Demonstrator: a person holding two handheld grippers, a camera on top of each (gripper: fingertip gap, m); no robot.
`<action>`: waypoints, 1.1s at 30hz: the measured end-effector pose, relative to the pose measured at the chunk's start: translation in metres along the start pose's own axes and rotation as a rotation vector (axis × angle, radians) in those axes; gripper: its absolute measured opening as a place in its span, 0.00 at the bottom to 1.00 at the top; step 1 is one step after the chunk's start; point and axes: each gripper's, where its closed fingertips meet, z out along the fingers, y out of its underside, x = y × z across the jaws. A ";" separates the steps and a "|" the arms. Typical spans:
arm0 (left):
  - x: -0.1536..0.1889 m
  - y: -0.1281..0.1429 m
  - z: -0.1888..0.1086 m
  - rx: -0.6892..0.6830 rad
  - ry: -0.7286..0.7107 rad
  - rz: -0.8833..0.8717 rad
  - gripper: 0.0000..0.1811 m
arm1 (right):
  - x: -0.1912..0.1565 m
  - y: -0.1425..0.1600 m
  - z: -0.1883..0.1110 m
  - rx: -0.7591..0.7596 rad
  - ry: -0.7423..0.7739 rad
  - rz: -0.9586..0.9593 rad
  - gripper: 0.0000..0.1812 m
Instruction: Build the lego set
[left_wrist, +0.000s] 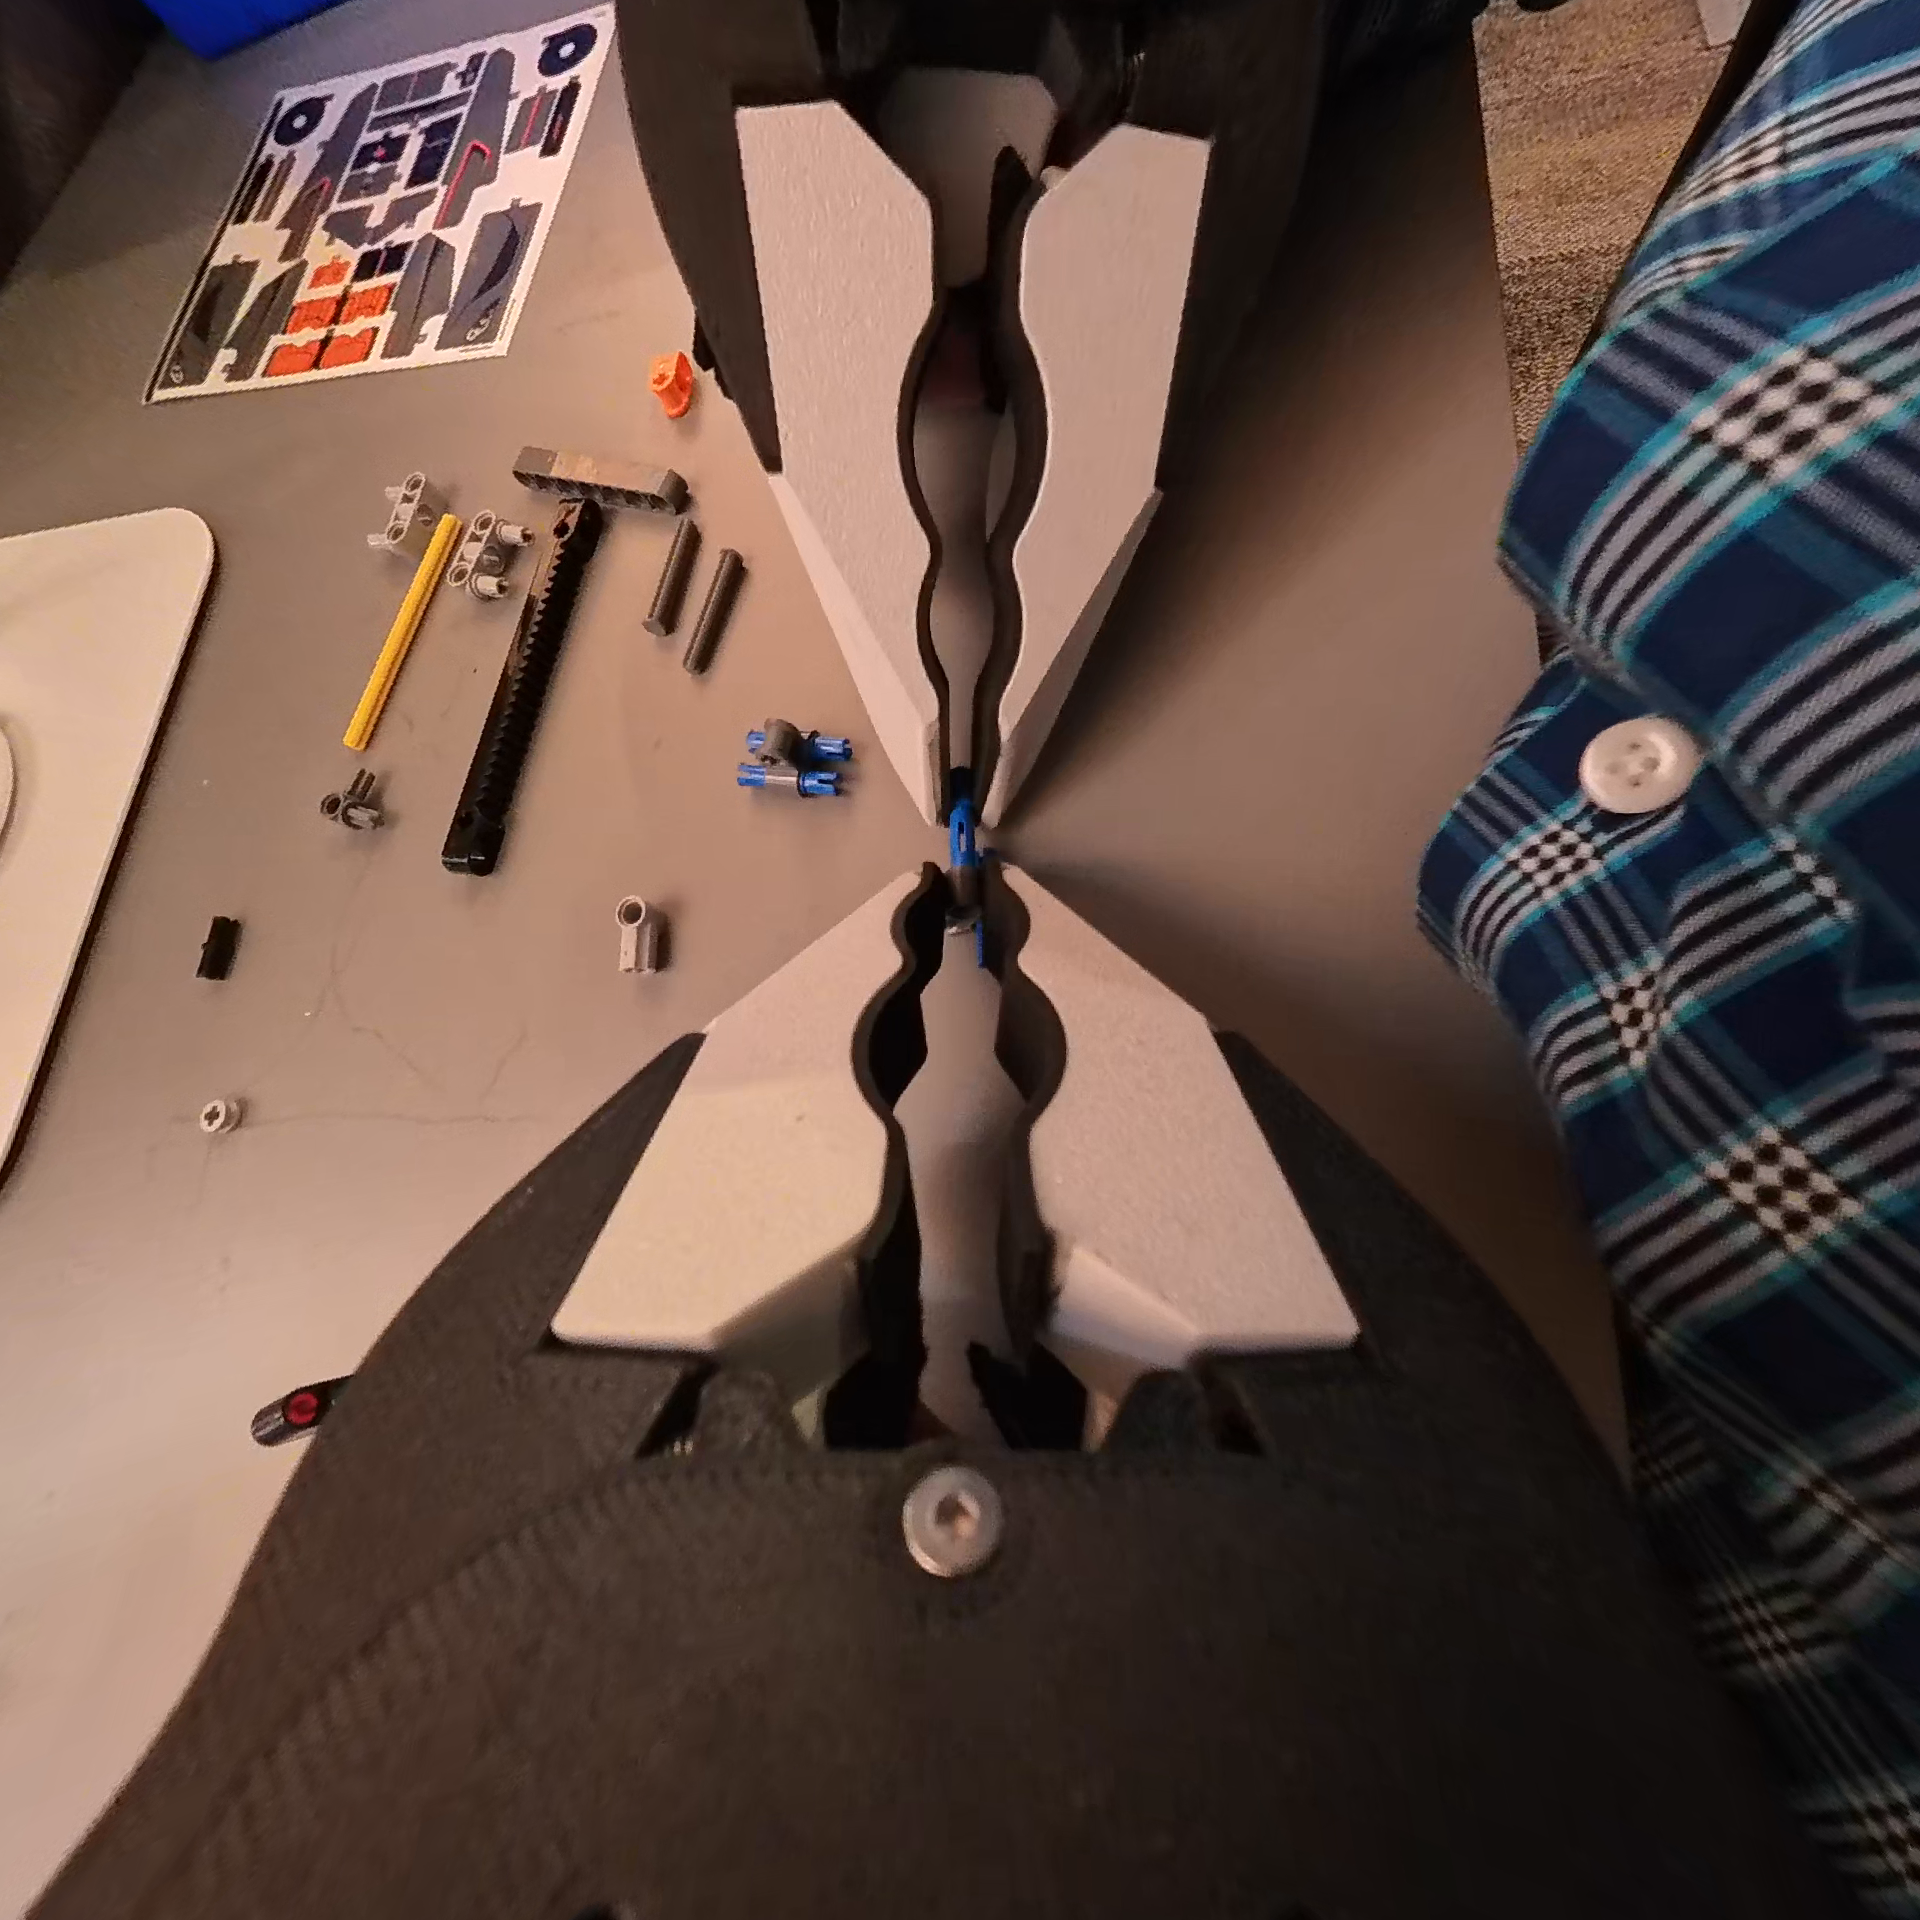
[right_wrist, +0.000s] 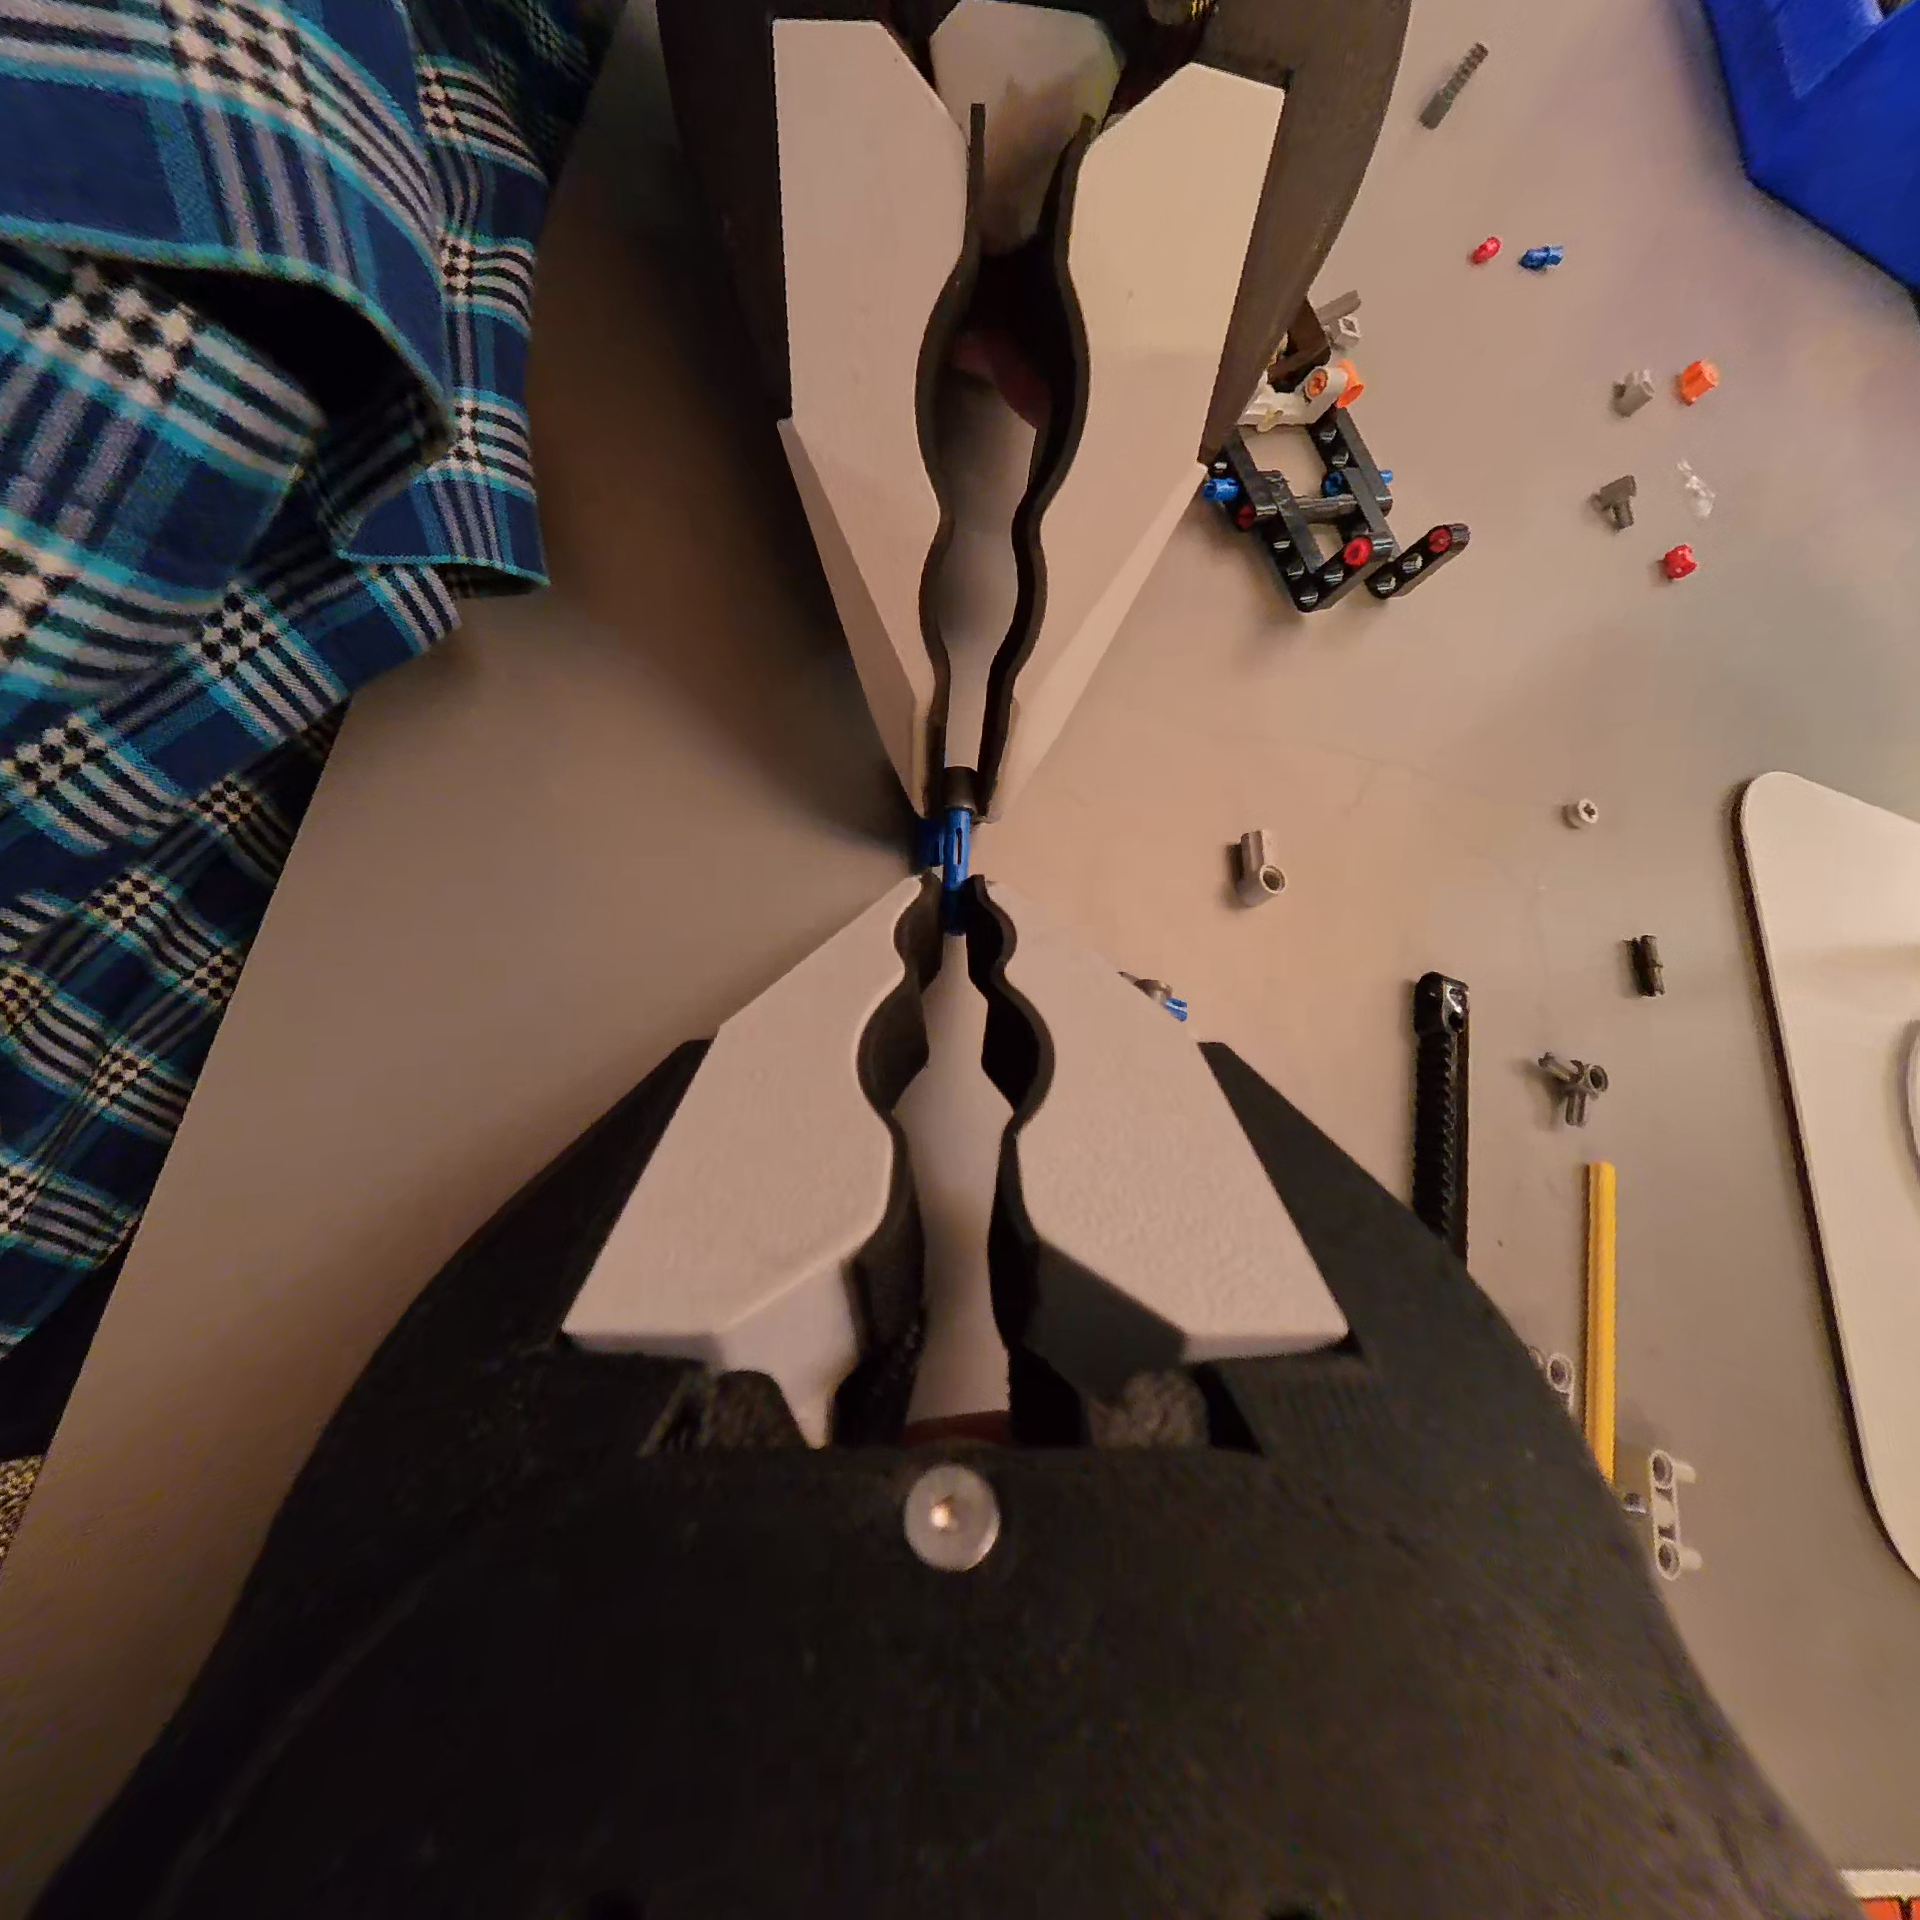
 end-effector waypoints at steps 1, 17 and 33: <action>0.000 0.000 0.000 0.000 0.000 0.001 0.03 | 0.000 0.000 0.000 0.001 0.001 0.000 0.00; 0.002 -0.001 0.001 0.002 -0.003 0.018 0.04 | -0.001 -0.003 0.005 0.014 0.001 -0.011 0.00; -0.001 -0.001 0.002 0.006 -0.012 0.007 0.03 | 0.006 0.009 -0.007 0.018 0.006 0.119 0.00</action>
